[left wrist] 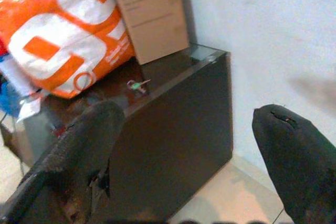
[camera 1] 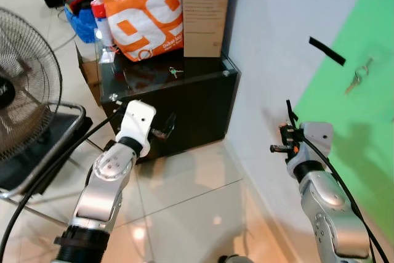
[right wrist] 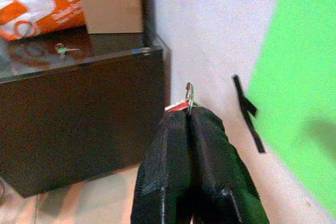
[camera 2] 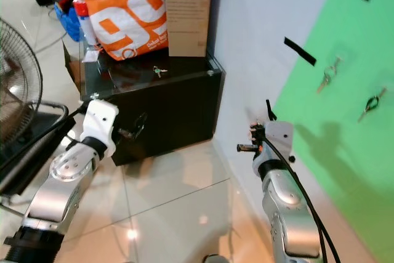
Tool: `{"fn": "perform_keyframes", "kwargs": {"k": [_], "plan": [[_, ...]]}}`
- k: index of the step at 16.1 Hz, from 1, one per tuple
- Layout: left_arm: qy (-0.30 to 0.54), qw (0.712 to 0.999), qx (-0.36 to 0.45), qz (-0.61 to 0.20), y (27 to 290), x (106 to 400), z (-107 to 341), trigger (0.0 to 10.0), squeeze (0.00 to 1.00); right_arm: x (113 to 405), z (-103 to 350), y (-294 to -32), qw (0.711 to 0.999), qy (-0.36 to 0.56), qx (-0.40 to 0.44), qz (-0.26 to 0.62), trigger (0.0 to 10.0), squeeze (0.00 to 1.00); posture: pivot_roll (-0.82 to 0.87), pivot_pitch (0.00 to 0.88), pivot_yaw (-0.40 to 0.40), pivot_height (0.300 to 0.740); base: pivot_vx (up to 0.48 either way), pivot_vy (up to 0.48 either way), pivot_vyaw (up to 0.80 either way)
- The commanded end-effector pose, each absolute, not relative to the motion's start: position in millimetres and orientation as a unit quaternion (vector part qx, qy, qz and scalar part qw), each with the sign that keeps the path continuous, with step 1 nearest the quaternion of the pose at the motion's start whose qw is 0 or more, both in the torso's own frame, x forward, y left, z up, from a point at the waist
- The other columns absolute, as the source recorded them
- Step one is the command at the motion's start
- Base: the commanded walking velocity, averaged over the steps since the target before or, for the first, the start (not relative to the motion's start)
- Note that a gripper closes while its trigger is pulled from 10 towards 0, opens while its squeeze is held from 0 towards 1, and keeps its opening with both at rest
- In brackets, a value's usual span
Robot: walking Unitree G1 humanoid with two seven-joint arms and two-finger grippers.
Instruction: Hang keys on a hook
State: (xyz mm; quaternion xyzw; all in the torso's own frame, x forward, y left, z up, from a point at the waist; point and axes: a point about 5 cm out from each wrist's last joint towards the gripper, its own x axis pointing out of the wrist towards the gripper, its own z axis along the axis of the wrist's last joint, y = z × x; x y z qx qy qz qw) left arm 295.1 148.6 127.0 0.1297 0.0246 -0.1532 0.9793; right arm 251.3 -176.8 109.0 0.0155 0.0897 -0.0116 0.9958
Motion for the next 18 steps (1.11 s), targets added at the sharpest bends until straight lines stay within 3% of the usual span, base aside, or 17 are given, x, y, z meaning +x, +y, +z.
{"fn": "perform_keyframes", "kwargs": {"k": [1, 5, 13, 18], "plan": [[0.022, 0.978, 0.13, -0.162, 144.8, 298.3, 128.1, 10.0, 0.0, 247.8, 113.6, -182.3, 0.996, 0.084, 0.015, -0.029, 10.0, 0.0, -0.15, 0.0, 0.07, 0.74, 0.0, 0.0, -0.8], [0.017, 0.975, 0.123, -0.183, 133.0, 302.0, 128.1, 10.0, 0.0, 242.3, 115.5, -192.0, 0.995, 0.083, 0.006, -0.056, 10.0, 0.0, -0.18, 0.0, 0.079, 0.74, 0.0, 0.0, -0.8], [0.015, 0.976, 0.122, -0.178, 133.6, 297.6, 125.8, 10.0, 0.0, 253.7, 125.4, -197.2, 0.996, 0.062, -0.007, -0.067, 10.0, 0.0, -0.12, 0.0, 0.017, 0.74, 0.0, 0.0, -0.8], [0.014, 0.976, 0.119, -0.18, 131.6, 299.1, 126.2, 10.0, 0.0, 257.5, 132.1, -196.7, 0.996, 0.046, -0.012, -0.075, 10.0, 0.0, -0.14, 0.0, 0.025, 0.74, 0.0, 0.0, -0.8]]}}
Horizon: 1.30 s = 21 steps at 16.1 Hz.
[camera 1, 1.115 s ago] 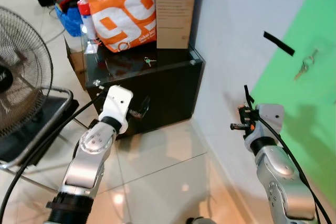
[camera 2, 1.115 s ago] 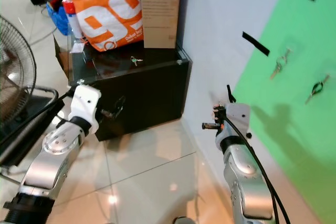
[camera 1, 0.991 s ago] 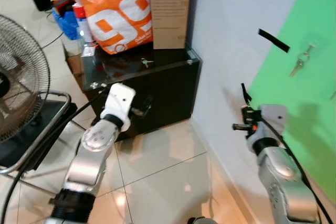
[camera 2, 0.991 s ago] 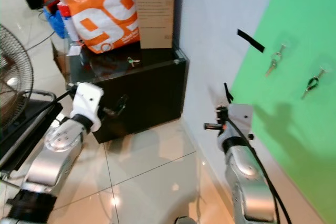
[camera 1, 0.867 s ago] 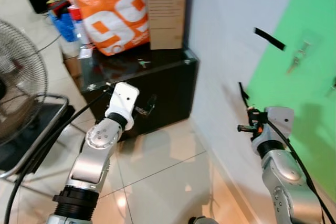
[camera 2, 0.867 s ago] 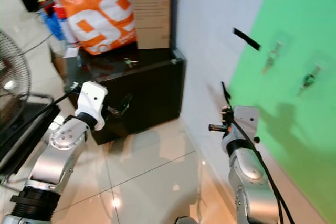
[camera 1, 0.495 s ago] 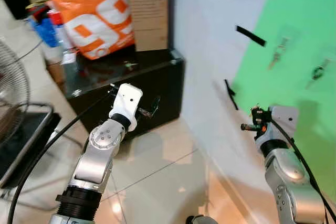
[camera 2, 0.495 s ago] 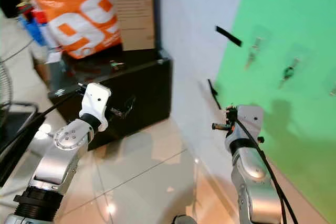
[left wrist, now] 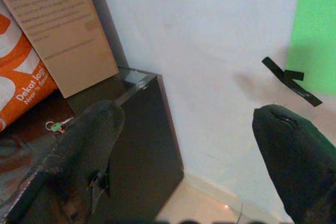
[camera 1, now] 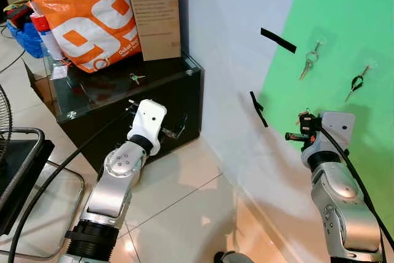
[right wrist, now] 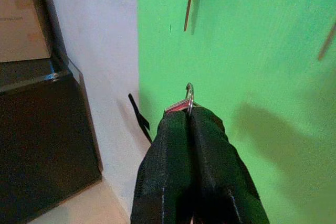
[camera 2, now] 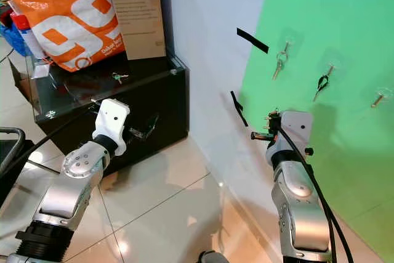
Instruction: Hang keys on a hook
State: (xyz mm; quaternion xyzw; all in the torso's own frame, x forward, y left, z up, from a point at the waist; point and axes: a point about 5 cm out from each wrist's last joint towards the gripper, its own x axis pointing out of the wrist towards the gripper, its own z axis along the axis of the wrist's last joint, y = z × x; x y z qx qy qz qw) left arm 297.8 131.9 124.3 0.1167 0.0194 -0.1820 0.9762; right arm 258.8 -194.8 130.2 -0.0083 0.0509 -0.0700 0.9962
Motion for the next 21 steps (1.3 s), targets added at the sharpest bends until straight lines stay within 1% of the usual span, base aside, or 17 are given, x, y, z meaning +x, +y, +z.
{"fn": "perform_keyframes", "kwargs": {"k": [1, 8, 9, 11, 12, 13, 15, 19, 21], "plan": [[0.013, 0.976, 0.118, -0.181, 130.7, 299.2, 126.3, 10.0, 0.0, 257.2, 132.3, -197.7, 0.996, 0.045, -0.013, -0.078, 10.0, 0.0, -0.14, 0.0, 0.026, 0.74, 0.0, 0.0, -0.8], [0.01, 0.974, 0.121, -0.191, 128.8, 303.4, 128.4, 10.0, 0.0, 258.4, 133.5, -198.6, 0.995, 0.038, -0.009, -0.09, 10.0, 0.0, -0.16, 0.0, 0.051, 0.74, 0.0, 0.0, -0.8], [0.017, 0.975, 0.109, -0.192, 129.4, 304.8, 128.1, 10.0, 0.0, 258.8, 132.5, -197.5, 0.995, 0.038, -0.006, -0.091, 10.0, 0.0, -0.16, 0.0, 0.057, 0.74, 0.0, 0.0, -0.8], [0.014, 0.974, 0.118, -0.191, 130.3, 306.3, 129.3, 10.0, 0.0, 259.2, 132.0, -196.4, 0.995, 0.038, -0.005, -0.091, 10.0, 0.0, -0.16, 0.0, 0.064, 0.74, 0.0, 0.48, -0.8], [0.004, 0.973, 0.13, -0.192, 130.2, 307.5, 131.3, 10.0, 0.0, 259.3, 131.8, -196.0, 0.995, 0.037, -0.004, -0.092, 10.0, 0.0, -0.16, 0.0, 0.065, 0.74, 0.0, 0.0, -0.8], [0.001, 0.97, 0.147, -0.192, 129.7, 308.6, 132.2, 10.0, 0.0, 259.6, 131.8, -195.3, 0.995, 0.037, -0.003, -0.092, 10.0, 0.0, -0.16, 0.0, 0.067, 0.74, 0.0, -0.48, -0.8], [0.007, 0.972, 0.139, -0.187, 130.0, 309.0, 130.9, 10.0, 0.0, 260.0, 131.7, -194.7, 0.995, 0.036, -0.002, -0.091, 10.0, 0.0, -0.16, 0.0, 0.069, 0.74, 0.0, -0.48, -0.8], [0.012, 0.976, 0.126, -0.176, 131.9, 311.1, 130.6, 10.0, 0.0, 262.3, 132.6, -194.6, 0.996, 0.038, -0.005, -0.081, 10.0, 0.0, -0.16, 0.0, 0.063, 0.74, 0.0, 0.0, -0.8], [0.012, 0.976, 0.127, -0.176, 131.2, 311.5, 130.5, 10.0, 0.0, 264.9, 134.1, -193.3, 0.997, 0.036, -0.007, -0.07, 10.0, 0.0, -0.16, 0.0, 0.059, 0.74, 0.0, 0.0, 0.0]]}}
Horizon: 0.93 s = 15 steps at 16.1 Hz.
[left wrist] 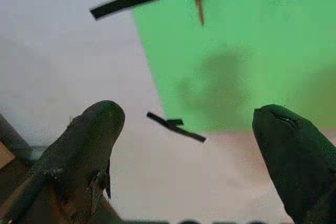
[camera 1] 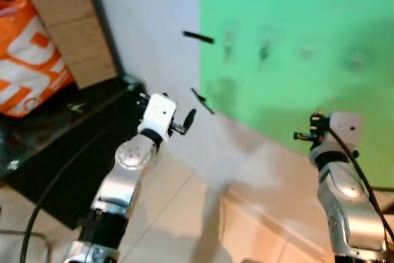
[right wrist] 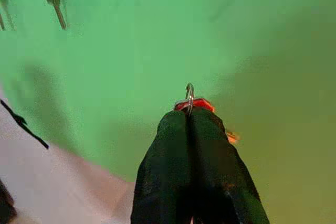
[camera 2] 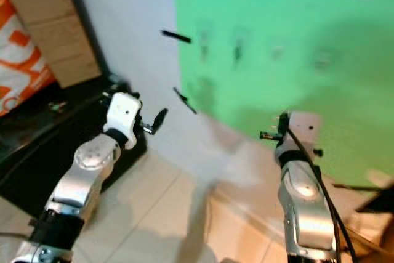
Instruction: Hang keys on a hook
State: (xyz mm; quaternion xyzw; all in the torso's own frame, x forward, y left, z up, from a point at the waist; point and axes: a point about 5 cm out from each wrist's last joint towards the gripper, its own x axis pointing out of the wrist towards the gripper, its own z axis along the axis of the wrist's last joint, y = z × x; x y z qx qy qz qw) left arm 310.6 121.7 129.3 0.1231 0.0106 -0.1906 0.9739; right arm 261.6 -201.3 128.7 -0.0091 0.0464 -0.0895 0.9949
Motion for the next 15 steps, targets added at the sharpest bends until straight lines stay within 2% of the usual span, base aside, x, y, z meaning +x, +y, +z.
{"fn": "perform_keyframes", "kwargs": {"k": [1, 8, 11, 15], "plan": [[0.011, 0.977, 0.12, -0.175, 131.7, 311.0, 130.8, 10.0, 0.0, 265.0, 134.6, -192.7, 0.997, 0.034, -0.007, -0.07, 10.0, 0.0, -0.16, 0.0, 0.062, 0.74, 0.0, 0.0, 0.0], [0.008, 0.976, 0.113, -0.187, 130.0, 309.9, 131.2, 10.0, 0.0, 266.8, 134.6, -191.6, 0.997, 0.038, -0.014, -0.062, 10.0, 0.0, -0.17, 0.0, 0.063, 0.74, 0.0, 0.0, 0.0], [0.008, 0.975, 0.112, -0.191, 129.3, 309.6, 131.0, 10.0, 0.0, 264.4, 132.9, -192.0, 0.997, 0.041, -0.012, -0.064, 10.0, 0.0, -0.16, 0.0, 0.064, 0.74, 0.0, 0.0, -0.8], [0.008, 0.975, 0.112, -0.191, 130.8, 308.5, 130.1, 10.0, 0.0, 263.5, 133.2, -191.4, 0.997, 0.039, -0.016, -0.058, 10.0, 0.0, -0.17, 0.0, 0.058, 0.74, 0.248, 0.0, -0.71]]}}
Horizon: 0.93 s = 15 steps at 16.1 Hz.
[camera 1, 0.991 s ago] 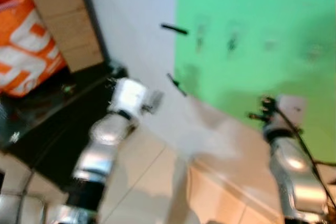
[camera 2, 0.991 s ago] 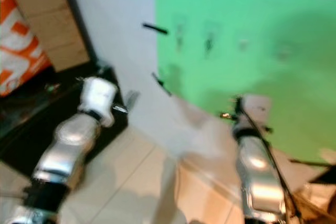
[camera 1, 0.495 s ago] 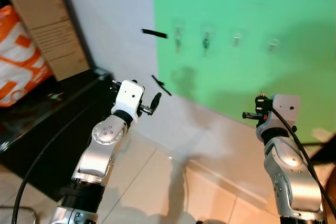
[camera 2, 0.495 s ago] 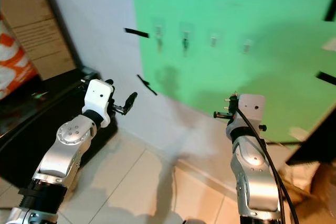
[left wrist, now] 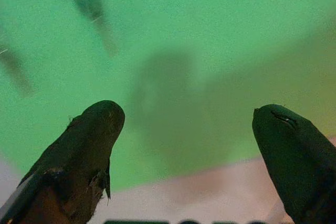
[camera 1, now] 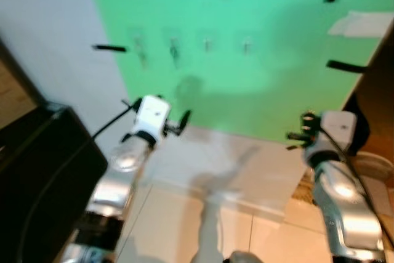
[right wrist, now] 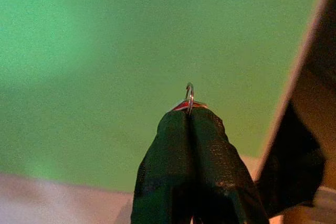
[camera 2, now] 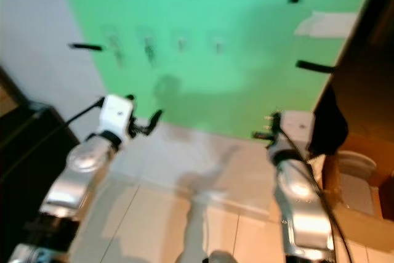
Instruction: Hang keys on a hook
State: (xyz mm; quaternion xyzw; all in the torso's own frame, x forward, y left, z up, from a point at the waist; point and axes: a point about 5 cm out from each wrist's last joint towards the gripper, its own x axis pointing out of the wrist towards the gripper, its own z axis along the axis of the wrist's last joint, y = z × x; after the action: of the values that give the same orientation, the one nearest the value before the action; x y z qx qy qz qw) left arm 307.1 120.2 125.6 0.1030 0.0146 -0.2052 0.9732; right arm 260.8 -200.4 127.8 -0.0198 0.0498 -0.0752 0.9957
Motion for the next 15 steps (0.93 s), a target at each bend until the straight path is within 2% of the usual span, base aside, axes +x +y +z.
{"fn": "perform_keyframes", "kwargs": {"k": [1, 4, 10, 15], "plan": [[0.008, 0.975, 0.112, -0.191, 131.2, 308.0, 130.0, 10.0, 0.0, 264.0, 134.3, -190.4, 0.998, 0.036, -0.017, -0.048, 10.0, 0.0, -0.17, 0.0, 0.058, 0.74, 0.251, 0.0, 0.0], [0.006, 0.974, 0.111, -0.198, 131.1, 304.6, 128.3, 10.0, 0.0, 262.5, 135.4, -182.0, 0.999, 0.032, -0.016, 0.014, 10.0, 0.0, -0.16, 0.0, 0.054, 0.74, 0.0, 0.0, 0.0], [0.002, 0.972, 0.112, -0.207, 133.3, 303.2, 130.5, 10.0, 0.0, 269.7, 145.4, -178.2, 0.999, 0.019, -0.004, 0.049, 10.0, 0.0, -0.14, 0.0, 0.042, 0.74, 0.0, 0.0, 0.0], [0.004, 0.956, 0.1, -0.277, 130.6, 297.0, 132.7, 10.0, 0.0, 281.0, 157.3, -158.7, 0.99, 0.007, -0.006, 0.14, 10.0, 0.0, -0.14, 0.0, 0.053, 0.74, 0.0, 0.0, 0.0]]}}
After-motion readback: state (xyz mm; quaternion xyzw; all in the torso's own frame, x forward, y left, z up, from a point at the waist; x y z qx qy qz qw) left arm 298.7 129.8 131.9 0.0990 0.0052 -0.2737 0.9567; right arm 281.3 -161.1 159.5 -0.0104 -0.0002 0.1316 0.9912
